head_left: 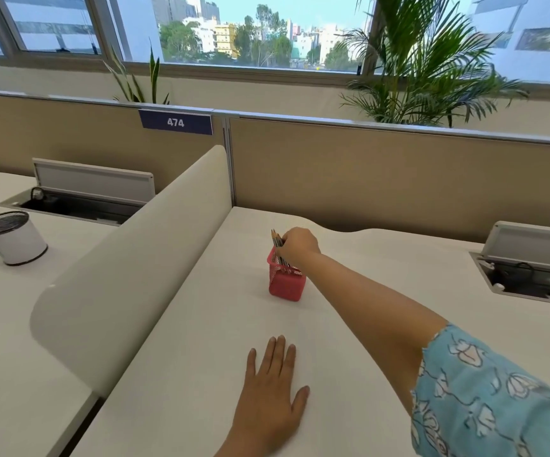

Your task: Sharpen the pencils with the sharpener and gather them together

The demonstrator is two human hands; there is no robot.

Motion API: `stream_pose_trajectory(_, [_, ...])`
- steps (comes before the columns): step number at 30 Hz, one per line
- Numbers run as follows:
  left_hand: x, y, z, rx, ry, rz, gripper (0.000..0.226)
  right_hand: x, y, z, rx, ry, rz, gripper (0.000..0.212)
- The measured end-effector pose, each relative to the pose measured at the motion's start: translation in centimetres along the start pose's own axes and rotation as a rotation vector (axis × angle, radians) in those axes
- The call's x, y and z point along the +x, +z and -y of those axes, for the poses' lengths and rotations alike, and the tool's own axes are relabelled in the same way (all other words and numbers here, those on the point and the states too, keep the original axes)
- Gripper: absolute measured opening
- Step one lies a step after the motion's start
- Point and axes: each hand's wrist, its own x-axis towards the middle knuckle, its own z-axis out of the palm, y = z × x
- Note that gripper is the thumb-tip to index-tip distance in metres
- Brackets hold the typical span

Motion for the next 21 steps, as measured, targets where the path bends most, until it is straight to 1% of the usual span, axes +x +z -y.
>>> stream_pose_trajectory(2, [0.1, -0.1, -0.1, -0.011, 0.008, 0.022, 0.063, 0.4, 0.8, 0.0, -0.075, 0.036, 0.039, 0.033])
stream_pose_trajectory(3, [0.1, -0.3, -0.2, -0.01, 0.012, 0.034, 0.063, 0.5, 0.8, 0.1, -0.096, 0.047, 0.049, 0.034])
stream_pose_trajectory(7, [0.0, -0.7, -0.2, 0.001, 0.016, 0.053, 0.067, 0.6, 0.8, 0.6, -0.164, 0.072, 0.091, 0.035])
stream_pose_trajectory(10, [-0.2, -0.7, -0.3, 0.006, 0.01, 0.079, 0.067, 0.8, 0.9, 0.7, -0.169, 0.085, 0.109, 0.034])
stream_pose_trajectory(17, [-0.3, -1.0, -0.3, 0.014, -0.003, 0.101, 0.068, 0.3, -0.3, 0.5, -0.199, 0.074, 0.076, 0.035])
stream_pose_trajectory(19, [-0.4, -0.8, -0.3, 0.022, 0.014, 0.077, 0.067, -0.1, -0.6, 0.5, -0.213, 0.06, 0.045, 0.035])
stream_pose_trajectory(21, [-0.3, -0.7, -0.4, 0.04, 0.029, 0.017, 0.064, 0.0, -1.1, 0.3, -0.198, 0.06, 0.01, 0.028])
